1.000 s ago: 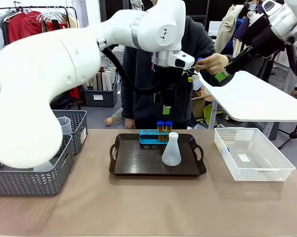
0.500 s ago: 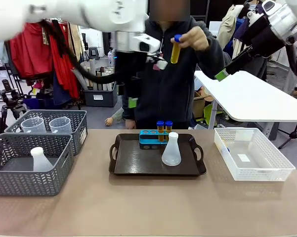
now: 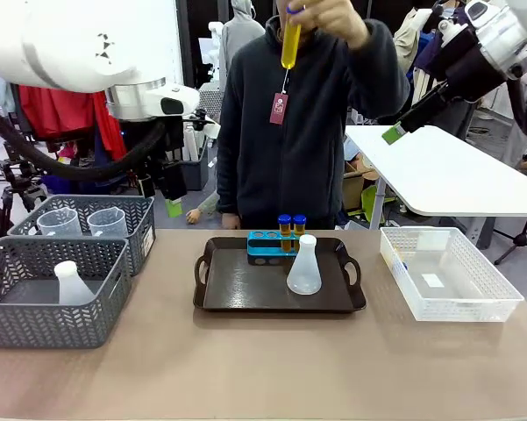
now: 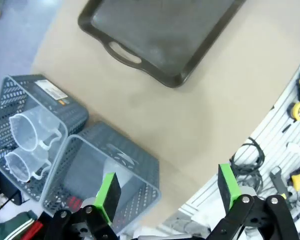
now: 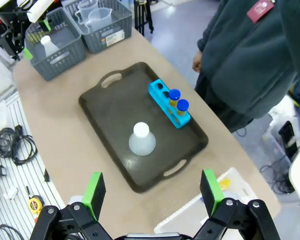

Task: Prepare the laboratory tools.
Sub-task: Pick up one Large Measuring Cup and place it on the Handle tray.

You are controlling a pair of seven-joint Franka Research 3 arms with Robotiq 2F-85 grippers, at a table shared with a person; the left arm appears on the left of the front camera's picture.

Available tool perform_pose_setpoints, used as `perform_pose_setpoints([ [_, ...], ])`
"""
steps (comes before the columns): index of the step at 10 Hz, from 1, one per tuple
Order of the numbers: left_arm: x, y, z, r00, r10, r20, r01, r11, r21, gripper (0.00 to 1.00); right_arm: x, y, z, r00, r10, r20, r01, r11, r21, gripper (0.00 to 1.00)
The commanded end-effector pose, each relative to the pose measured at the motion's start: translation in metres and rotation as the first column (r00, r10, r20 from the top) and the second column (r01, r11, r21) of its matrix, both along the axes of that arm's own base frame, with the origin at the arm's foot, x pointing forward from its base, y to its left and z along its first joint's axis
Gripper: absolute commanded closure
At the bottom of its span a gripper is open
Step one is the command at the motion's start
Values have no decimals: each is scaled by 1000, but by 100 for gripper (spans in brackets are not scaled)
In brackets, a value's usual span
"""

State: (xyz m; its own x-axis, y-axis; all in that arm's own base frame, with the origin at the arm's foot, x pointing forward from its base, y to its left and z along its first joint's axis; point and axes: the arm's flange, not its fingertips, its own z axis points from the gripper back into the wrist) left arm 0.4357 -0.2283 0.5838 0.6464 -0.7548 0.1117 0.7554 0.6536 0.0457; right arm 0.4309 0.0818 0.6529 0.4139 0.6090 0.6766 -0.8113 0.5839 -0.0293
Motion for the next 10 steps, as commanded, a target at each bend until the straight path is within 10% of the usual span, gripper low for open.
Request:
perform_pose_setpoints([
  [1, 1, -7, 1, 1000, -18, -17, 18, 1000, 22, 0, 0, -1, 1, 1000, 4, 1, -4, 1000, 7, 0],
  [6, -1, -8, -3, 1000, -15, -15, 15, 1000, 9, 0, 0, -1, 1, 1000, 4, 1, -4, 1000, 7, 0],
  [10, 51, 45, 12, 969, 248, -15, -247, 958, -148, 0, 0, -1, 1, 1000, 4, 1, -4, 1000, 7, 0],
])
